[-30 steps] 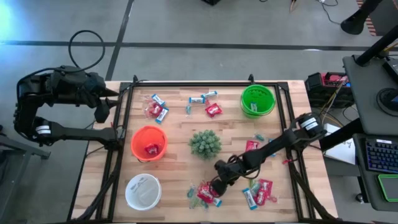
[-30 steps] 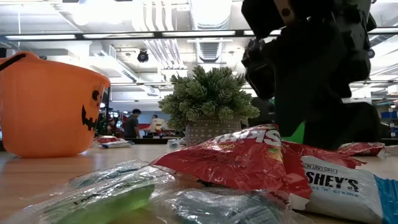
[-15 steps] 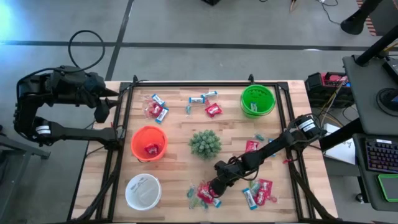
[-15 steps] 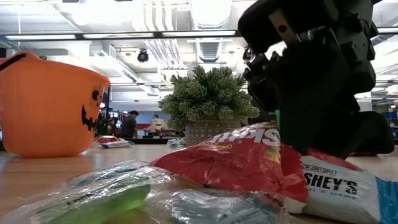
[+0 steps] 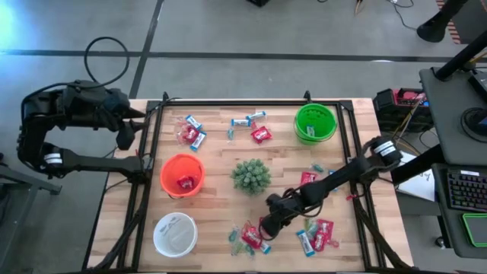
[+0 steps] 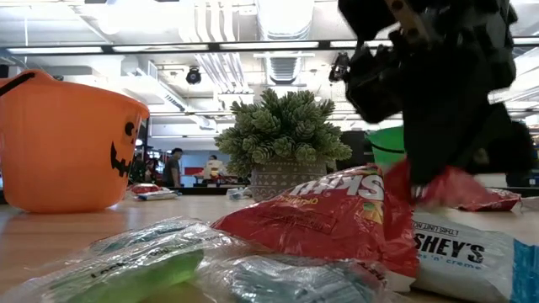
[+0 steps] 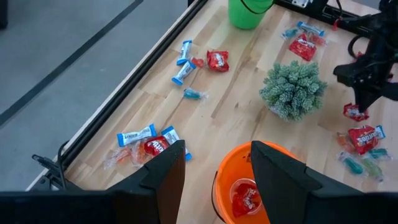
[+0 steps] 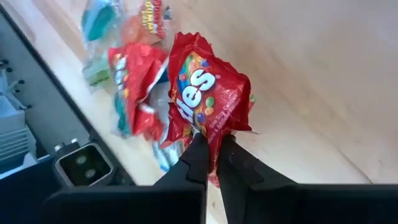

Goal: Sort candy
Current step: Put the red candy into the orange bucket

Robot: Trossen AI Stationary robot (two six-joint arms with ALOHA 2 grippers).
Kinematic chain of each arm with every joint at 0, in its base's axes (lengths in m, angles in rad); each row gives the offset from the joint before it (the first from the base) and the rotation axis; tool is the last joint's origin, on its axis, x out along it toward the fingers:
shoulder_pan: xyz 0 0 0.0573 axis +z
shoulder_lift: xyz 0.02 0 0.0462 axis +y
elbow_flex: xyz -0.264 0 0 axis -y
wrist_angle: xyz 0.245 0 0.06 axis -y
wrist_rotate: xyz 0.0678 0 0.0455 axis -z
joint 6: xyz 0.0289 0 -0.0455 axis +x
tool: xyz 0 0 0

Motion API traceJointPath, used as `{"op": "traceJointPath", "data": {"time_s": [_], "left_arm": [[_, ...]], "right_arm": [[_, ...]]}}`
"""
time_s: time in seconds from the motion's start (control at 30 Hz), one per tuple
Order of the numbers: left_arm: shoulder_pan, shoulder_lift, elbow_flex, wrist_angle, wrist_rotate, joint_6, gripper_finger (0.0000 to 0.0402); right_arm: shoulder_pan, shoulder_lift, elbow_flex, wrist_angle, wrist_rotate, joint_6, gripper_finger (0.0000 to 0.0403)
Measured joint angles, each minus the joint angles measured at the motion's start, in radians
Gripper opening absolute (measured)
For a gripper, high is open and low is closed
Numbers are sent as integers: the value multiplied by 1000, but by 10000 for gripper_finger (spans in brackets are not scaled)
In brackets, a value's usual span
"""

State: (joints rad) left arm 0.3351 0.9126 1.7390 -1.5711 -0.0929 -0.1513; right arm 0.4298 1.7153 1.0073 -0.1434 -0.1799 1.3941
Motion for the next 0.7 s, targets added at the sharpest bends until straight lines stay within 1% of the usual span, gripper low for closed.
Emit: {"op": "traceJointPath", "data": {"time_s": [0.1,0.2,0.33,0.43,0.53,0.6,0.7], "left_arm": [[0,8,0,4,0,-15,165],[0,18,0,20,14,-26,165],[0,36,0,63,102,-44,174],[0,47,0,138,197,-57,187],[0,56,0,234,276,-71,197],[0,68,0,262,311,-67,201],[0,90,1,271,333,-50,200]], "right_arm": [[0,-45,0,-45,0,-7,12],[0,-103,0,-45,7,-25,11],[0,-190,0,-40,58,-46,11],[-1,-255,0,-29,131,-79,11],[-26,-305,0,-13,212,-140,11],[-57,-322,0,13,249,-193,11],[-107,-336,1,74,283,-280,11]]}}
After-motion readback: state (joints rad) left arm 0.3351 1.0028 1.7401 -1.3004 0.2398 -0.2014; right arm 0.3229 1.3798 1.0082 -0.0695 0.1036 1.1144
